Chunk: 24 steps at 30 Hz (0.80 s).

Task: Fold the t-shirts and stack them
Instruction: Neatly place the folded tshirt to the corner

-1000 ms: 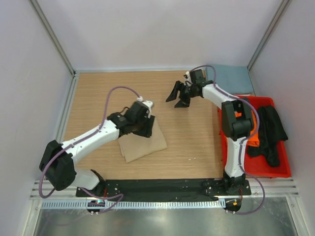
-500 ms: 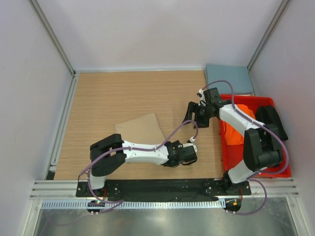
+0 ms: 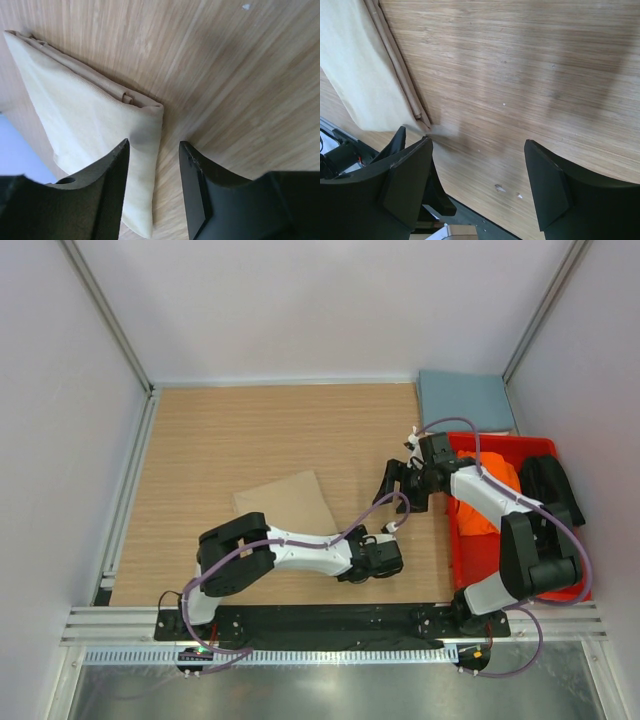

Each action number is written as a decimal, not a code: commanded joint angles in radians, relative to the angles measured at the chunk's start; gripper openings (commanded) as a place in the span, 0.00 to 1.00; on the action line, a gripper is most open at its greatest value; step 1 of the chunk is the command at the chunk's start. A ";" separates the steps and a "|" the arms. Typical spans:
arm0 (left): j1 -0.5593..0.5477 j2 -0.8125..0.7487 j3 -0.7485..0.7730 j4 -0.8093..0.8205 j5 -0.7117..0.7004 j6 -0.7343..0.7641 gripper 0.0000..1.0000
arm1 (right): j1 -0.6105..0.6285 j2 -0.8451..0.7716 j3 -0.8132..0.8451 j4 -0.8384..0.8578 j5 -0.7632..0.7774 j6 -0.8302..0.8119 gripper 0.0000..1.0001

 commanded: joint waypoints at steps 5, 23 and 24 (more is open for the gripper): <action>0.023 0.070 0.026 0.052 -0.012 0.018 0.33 | -0.004 0.058 0.025 0.044 -0.067 0.005 0.80; 0.075 -0.282 -0.070 0.020 -0.004 -0.013 0.00 | -0.029 0.318 0.225 0.140 -0.363 0.076 1.00; 0.077 -0.322 -0.070 0.012 -0.001 -0.022 0.00 | -0.027 0.326 0.223 0.176 -0.392 0.133 1.00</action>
